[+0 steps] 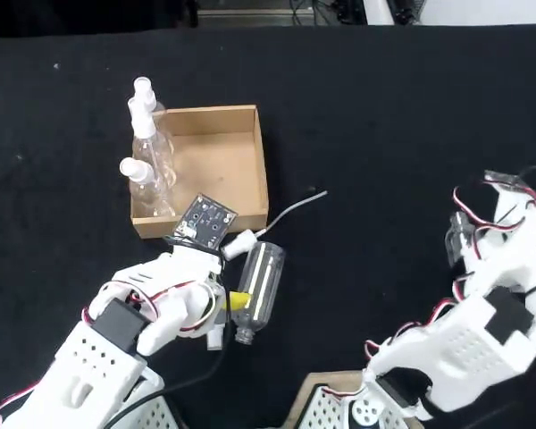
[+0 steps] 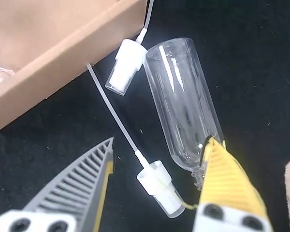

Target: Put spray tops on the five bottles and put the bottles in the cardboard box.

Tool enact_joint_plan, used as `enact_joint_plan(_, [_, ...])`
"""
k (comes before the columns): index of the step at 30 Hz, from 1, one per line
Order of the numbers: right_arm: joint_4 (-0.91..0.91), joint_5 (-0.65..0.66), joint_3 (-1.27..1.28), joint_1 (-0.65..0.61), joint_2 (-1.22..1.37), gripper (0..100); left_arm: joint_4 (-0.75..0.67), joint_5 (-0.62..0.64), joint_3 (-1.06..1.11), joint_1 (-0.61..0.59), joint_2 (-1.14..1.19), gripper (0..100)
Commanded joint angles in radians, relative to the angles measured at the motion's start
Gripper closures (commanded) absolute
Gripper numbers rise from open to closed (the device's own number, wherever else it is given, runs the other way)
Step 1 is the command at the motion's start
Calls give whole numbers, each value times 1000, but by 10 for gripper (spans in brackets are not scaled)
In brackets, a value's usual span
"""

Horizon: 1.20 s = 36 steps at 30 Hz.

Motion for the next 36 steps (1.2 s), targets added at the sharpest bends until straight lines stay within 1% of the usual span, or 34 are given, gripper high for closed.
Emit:
enact_joint_plan(1, [-23,-8,-7,17,-4,751,-15,-5,-5,-7,2,729])
enact_joint_plan(3, [-23,6,-7,9,-15,688,-15,-5,2,-7,2,729])
enact_joint_plan(4, [-20,28,-7,-2,-22,678,-15,-5,5,-7,2,729])
enact_joint_plan(8, [57,112,-28,-28,-77,678,-15,-5,8,-7,2,729])
enact_joint_plan(11, [86,141,-91,-43,-108,678,-15,-5,8,-7,2,729])
enact_joint_plan(13, [89,129,-134,-46,-108,678,-15,-5,8,-7,2,729])
enact_joint_plan(14, [89,103,-151,-52,-104,678,-15,-5,8,-7,2,729])
enact_joint_plan(17, [89,-26,-185,-69,-67,678,-15,-5,8,-7,2,729])
enact_joint_plan(19, [89,-83,-209,-103,-36,691,-15,-5,8,-7,2,729])
enact_joint_plan(25, [91,-121,-282,-190,56,708,-15,-5,10,-7,2,729])
enact_joint_plan(28, [91,-149,-318,-193,110,707,-15,-5,10,-7,2,729])
enact_joint_plan(36, [89,-146,-429,-161,242,710,-15,-5,10,-7,2,729])
